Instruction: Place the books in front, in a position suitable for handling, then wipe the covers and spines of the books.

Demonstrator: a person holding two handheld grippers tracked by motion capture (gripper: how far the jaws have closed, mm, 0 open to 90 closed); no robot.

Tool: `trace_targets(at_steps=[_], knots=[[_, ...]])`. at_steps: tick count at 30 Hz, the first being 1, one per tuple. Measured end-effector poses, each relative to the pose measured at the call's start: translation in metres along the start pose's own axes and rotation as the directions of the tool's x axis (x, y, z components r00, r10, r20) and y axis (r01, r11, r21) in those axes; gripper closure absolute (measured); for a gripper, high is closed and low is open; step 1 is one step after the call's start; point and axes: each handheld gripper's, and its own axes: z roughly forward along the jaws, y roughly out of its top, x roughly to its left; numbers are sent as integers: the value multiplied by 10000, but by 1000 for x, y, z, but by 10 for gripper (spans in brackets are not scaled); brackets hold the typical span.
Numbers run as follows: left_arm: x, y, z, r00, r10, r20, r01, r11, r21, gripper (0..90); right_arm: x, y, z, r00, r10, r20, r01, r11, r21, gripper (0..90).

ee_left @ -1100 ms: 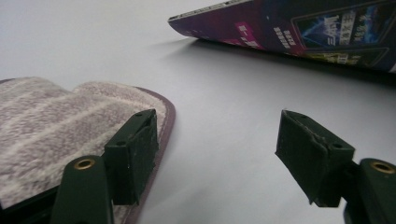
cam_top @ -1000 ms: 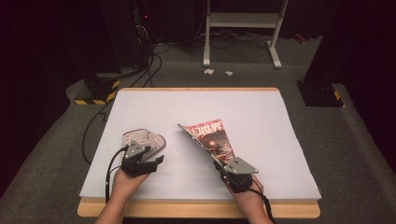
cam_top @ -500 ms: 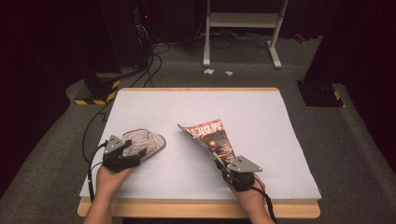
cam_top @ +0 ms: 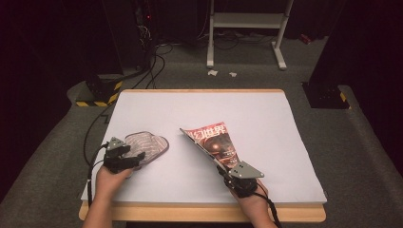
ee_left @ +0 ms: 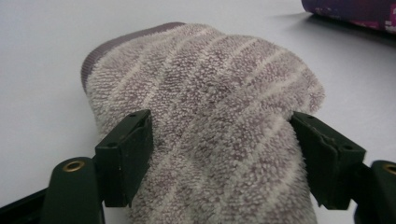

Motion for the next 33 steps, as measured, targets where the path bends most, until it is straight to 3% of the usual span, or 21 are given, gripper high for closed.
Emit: trace_targets(at_steps=[3,9,16,22,33], knots=[[0,-2,5,10000,14,81,-16,9996,268,284,1,0,0,10000,11,-10,-11,10000,39,838],[-5,-3,9,9995,227,-199,-217,9985,501,318,1,-1,1,10000,21,-14,-20,10000,50,837],[-9,-4,11,9957,694,-621,-648,9951,741,467,1,-1,1,10000,47,-7,-47,10000,70,837],[-9,-5,10,9946,908,-511,-879,9945,575,580,2,-2,2,10000,33,-18,-33,10000,83,837],[-7,-6,6,9944,956,-452,-958,9954,-35,686,-1,-1,1,9999,147,-77,-147,9999,43,838]])
